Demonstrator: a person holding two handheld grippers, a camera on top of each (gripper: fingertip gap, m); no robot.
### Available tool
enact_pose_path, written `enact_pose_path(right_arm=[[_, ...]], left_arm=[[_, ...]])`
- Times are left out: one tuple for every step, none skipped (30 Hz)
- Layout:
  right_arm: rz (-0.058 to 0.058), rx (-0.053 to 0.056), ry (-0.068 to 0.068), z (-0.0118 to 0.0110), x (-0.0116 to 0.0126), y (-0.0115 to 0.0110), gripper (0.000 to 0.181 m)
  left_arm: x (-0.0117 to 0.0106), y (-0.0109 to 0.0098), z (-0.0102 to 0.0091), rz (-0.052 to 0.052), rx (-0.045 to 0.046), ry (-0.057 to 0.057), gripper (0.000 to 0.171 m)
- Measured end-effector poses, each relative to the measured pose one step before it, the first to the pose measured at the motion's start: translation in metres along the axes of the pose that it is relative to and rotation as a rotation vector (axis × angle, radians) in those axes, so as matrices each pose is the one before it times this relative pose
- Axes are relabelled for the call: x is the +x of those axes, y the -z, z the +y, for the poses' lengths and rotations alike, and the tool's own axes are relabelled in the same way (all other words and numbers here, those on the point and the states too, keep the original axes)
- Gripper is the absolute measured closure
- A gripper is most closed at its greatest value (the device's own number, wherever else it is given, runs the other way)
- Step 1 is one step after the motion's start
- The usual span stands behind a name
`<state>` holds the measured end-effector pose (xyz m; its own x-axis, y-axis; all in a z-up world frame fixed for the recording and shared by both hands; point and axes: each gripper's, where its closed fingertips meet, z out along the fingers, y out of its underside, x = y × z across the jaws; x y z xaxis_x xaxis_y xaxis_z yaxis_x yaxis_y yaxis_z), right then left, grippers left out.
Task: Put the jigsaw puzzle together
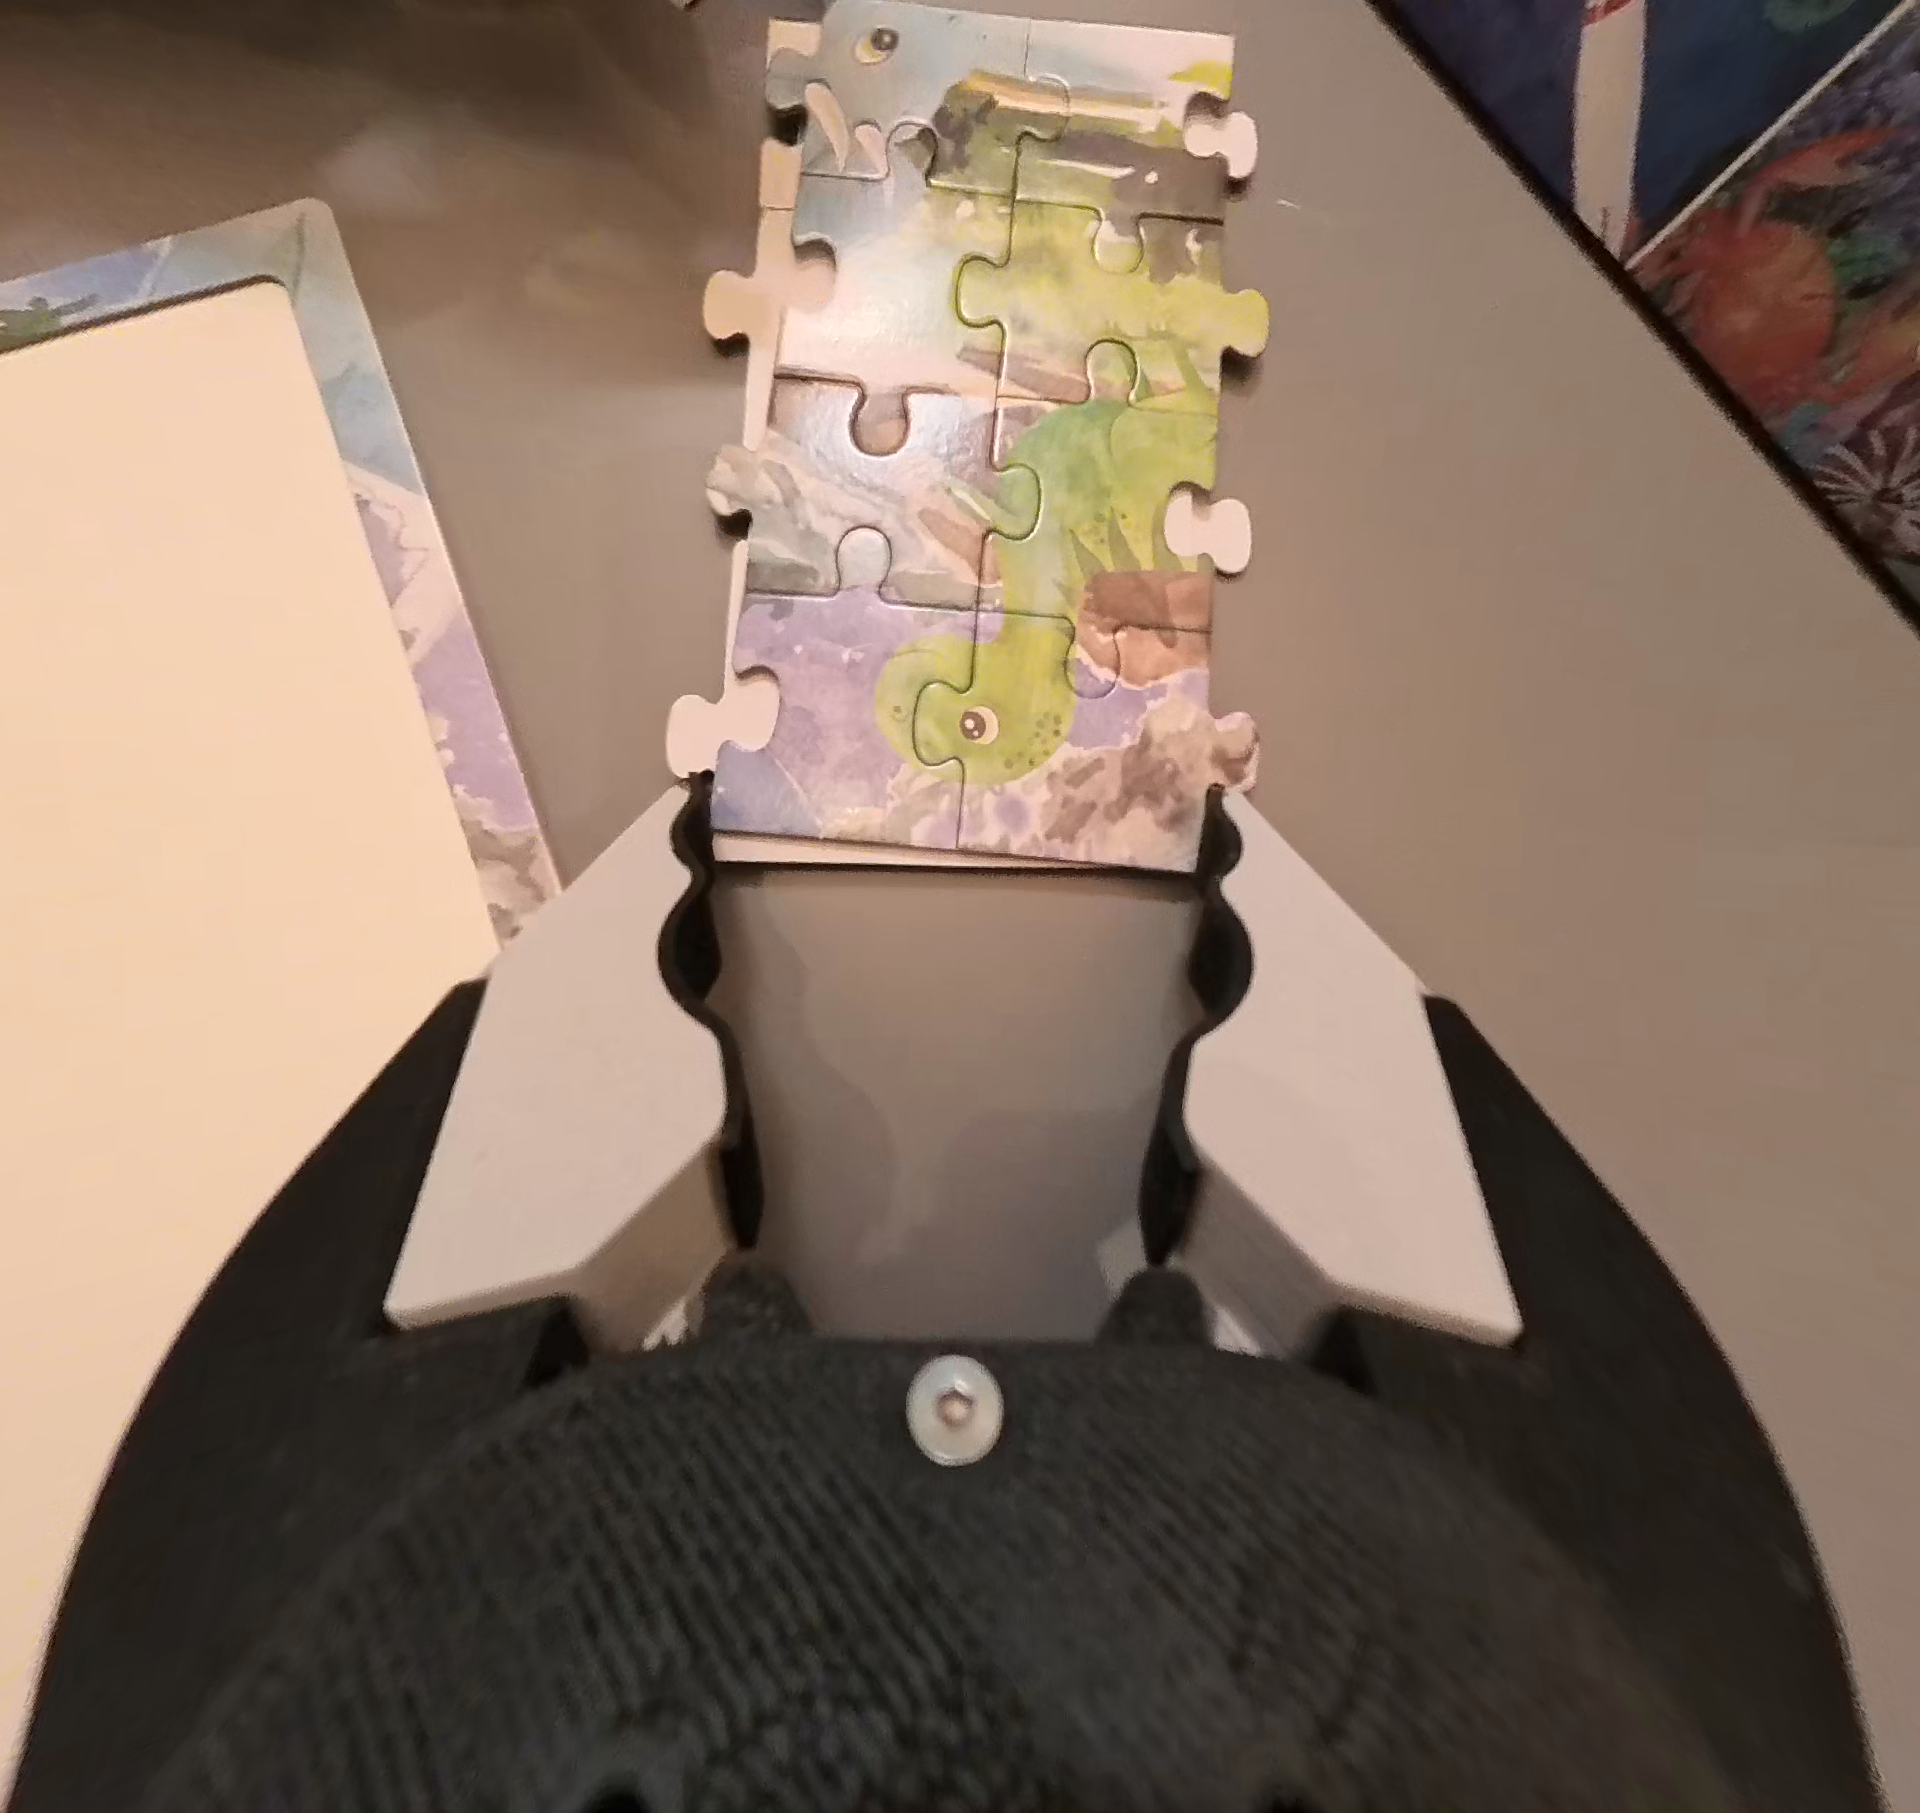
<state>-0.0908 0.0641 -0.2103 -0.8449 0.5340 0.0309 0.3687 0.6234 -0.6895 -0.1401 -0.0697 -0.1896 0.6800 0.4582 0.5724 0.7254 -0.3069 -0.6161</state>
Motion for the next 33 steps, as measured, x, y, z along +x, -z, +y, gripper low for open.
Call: enact_pose_path(right_arm=[[0.0089,0.0021,-0.0009,0.00007,0.00192,0.00086,0.089],[0.0095,0.0071,0.0018,-0.00106,0.0017,0.0011,0.089],[0.0084,0.0144,0.0021,-0.00239,0.00145,0.00157,0.089],[0.0072,0.0156,-0.0016,-0.00288,0.00146,0.00159,0.089],[0.0065,0.0118,-0.0017,-0.00228,0.00137,0.00152,0.089],[0.0106,0.0086,-0.0015,-0.00164,0.00193,0.00123,0.089],[0.0136,0.0005,-0.0018,-0.00005,0.00249,0.00081,0.089],[0.0123,-0.0063,-0.0031,0.00129,0.00243,0.0005,0.091],[0.0119,-0.0048,0.0006,0.00134,0.00248,0.00097,0.115],[0.0427,0.0084,-0.0059,-0.00101,0.00704,0.00126,0.132],[0.0119,0.0051,-0.0006,-0.00057,0.00251,0.00129,0.132],[-0.0135,0.0066,-0.0076,-0.0007,-0.00124,0.00095,0.128],[-0.0124,0.0038,-0.0143,-0.00024,-0.00101,0.00058,0.121],[-0.0008,-0.0014,-0.0102,0.00041,0.00057,0.00031,0.117],[0.009,-0.0028,-0.0033,0.0007,0.00178,0.00015,0.115],[0.0134,-0.0029,-0.0037,0.00076,0.00257,0.00003,0.114],[0.0171,-0.0009,-0.0136,0.00055,0.00366,-0.00022,0.112],[0.0175,-0.0004,-0.03,0.00079,0.00466,-0.00064,0.11],[0.0109,-0.0012,-0.0437,0.00132,0.00487,-0.00072,0.107],[0.0066,-0.0001,-0.0529,0.00142,0.0052,-0.00064,0.102],[-0.0014,0.0023,-0.0599,0.00128,0.00482,-0.00057,0.097],[-0.0178,0.0059,-0.0665,0.00088,0.00245,-0.00079,0.091],[-0.037,0.0094,-0.0668,0.00032,-0.0007,-0.00111,0.084],[-0.0489,0.015,-0.0557,-0.00095,-0.00381,-0.00139,0.079],[-0.0439,0.0328,-0.0331,-0.00448,-0.00557,-0.00046,0.079],[-0.0354,0.0094,-0.0154,-0.00135,-0.0063,-0.00167,0.076],[-0.0134,-0.0035,0.0069,0.00032,-0.00502,-0.00235,0.076],[0.0026,-0.011,0.0225,0.00146,-0.00419,-0.00259,0.077],[0.0239,-0.0138,0.0279,0.00173,-0.00165,-0.00224,0.074],[0.0274,-0.0176,0.0326,0.00229,-0.00059,-0.00176,0.072],[0.0207,-0.0142,0.0232,0.0019,-0.00094,-0.00131,0.07],[0.0096,-0.0082,0.01,0.00097,-0.00123,-0.00062,0.069],[-0.0012,-0.0008,-0.0053,-0.00014,-0.00101,-0.00006,0.067]], left_arm=[[0.00014,-0.00092,-0.00066,-0.0013,0.00492,-0.0088,0.105],[0.00032,-0.00114,-0.00063,0.0005,0.00536,-0.0089,0.103],[0.0004,-0.00112,-0.00054,0.0007,0.00523,-0.0092,0.103],[0.00019,-0.00104,-0.00039,0.0003,0.00429,-0.0088,0.103],[-0.00028,-0.00068,-0.00064,-0.0018,0.00564,-0.007,0.102],[-0.00054,-0.00045,-0.0008,-0.0027,0.00649,-0.0068,0.102],[-0.00054,-0.00033,-0.00058,-0.0023,0.0051,-0.0051,0.101],[-0.00042,-0.00015,-0.00054,-0.0009,0.0048,-0.0041,0.101],[-0.0003,-0.0001,-0.0006,0.0009,0.00558,-0.0028,0.101],[-0.00003,-0.00017,-0.00073,0.0025,0.00657,-0.0023,0.101],[0.00012,-0.00009,-0.00075,0.0041,0.00643,-0.0016,0.101],[0.00016,-0.00005,-0.00081,0.0037,0.00681,-0.0019,0.101],[-0.00021,-0.00002,-0.00094,0.0013,0.00719,-0.0032,0.101],[-0.00046,0.00014,-0.00094,-0.0001,0.00709,-0.0018,0.101],[-0.0002,0.00033,-0.00076,0.0017,0.00508,0.0011,0.101],[0.00005,0.00034,-0.00094,0.0039,0.00599,0.0019,0.101],[0.00008,0.00057,-0.00101,0.0023,0.00728,0.002,0.101],[-0.00024,0.00034,-0.0006,0.0009,0.00498,0.0042,0.1],[-0.0004,0.00001,0.00005,-0.0001,0.00067,0.0082,0.099],[0.00026,-0.00032,0.0004,0.0047,-0.0014,0.0116,0.098],[0.0018,-0.00036,-0.00055,0.0128,0.00551,0.0114,0.097],[0.00171,-0.00059,-0.00061,0.0125,0.00621,0.0128,0.096],[0.00147,-0.00081,-0.00068,0.0085,0.00605,0.0115,0.094],[0.0016,-0.001,-0.00022,0.0075,0.0028,0.0038,0.093],[0.00152,-0.00123,0.00055,0.0039,-0.00171,-0.0021,0.093],[0.00197,-0.00153,0.00123,0.0031,-0.00758,-0.0062,0.093],[0.00286,-0.00193,0.00209,0.0053,-0.01398,-0.0064,0.093],[0.00303,-0.00198,0.00261,0.0045,-0.01832,-0.0055,0.093],[0.00319,-0.00199,0.00341,0.0042,-0.02401,-0.008,0.093],[0.00145,-0.00143,0.00253,-0.0081,-0.01887,-0.0091,0.093],[0.00014,-0.00078,0.00166,-0.0154,-0.01213,-0.0135,0.093],[0.00022,-0.00038,0.00128,-0.0119,-0.00875,-0.0148,0.093],[0.00011,-0.00029,0.0009,-0.008,-0.00758,-0.0089,0.093]])
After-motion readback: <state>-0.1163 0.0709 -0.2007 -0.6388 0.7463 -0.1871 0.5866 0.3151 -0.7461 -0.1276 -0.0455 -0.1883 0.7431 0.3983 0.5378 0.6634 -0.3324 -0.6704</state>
